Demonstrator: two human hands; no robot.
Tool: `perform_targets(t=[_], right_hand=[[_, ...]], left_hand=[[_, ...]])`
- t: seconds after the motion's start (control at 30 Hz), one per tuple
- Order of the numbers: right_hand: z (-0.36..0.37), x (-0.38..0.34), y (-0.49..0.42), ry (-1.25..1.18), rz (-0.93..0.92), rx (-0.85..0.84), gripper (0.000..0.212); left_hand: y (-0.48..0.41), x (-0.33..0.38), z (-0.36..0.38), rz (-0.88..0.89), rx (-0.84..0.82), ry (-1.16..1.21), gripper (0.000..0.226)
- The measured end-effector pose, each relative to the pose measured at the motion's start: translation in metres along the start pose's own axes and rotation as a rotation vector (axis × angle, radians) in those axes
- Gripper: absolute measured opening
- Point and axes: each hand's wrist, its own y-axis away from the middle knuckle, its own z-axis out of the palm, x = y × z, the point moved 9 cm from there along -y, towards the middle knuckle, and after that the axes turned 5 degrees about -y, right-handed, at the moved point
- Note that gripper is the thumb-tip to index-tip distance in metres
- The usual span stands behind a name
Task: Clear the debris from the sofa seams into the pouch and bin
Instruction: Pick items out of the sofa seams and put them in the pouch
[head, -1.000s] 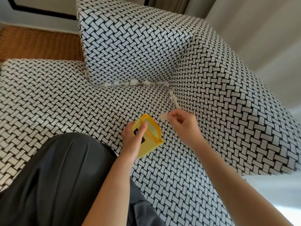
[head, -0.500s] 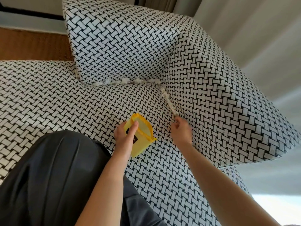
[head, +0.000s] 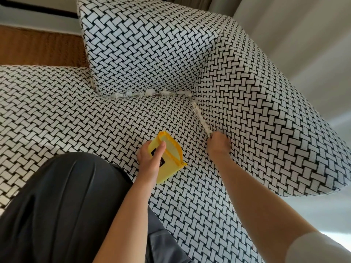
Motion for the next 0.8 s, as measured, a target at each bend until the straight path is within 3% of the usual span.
perform_targets(t=[0.17,0.53,0.8], right_hand=[[0.002,-0.005,0.0,0.021,0.034,-0.003,0.017],[0.004,0.008,0.016,-0.068,0.041,0.176,0.016],[0.005,0.001,0.01,-0.121,-0.012,0.084,0.021]], left_hand=[[-0.001,-0.004,0.0,-0.012,-0.021,0.011,0.089],[-0.009,-0.006,0.005,0.013,-0.035,0.027,0.082],[-0.012,-0.007,0.006,0.009,-0.036,0.018,0.084]])
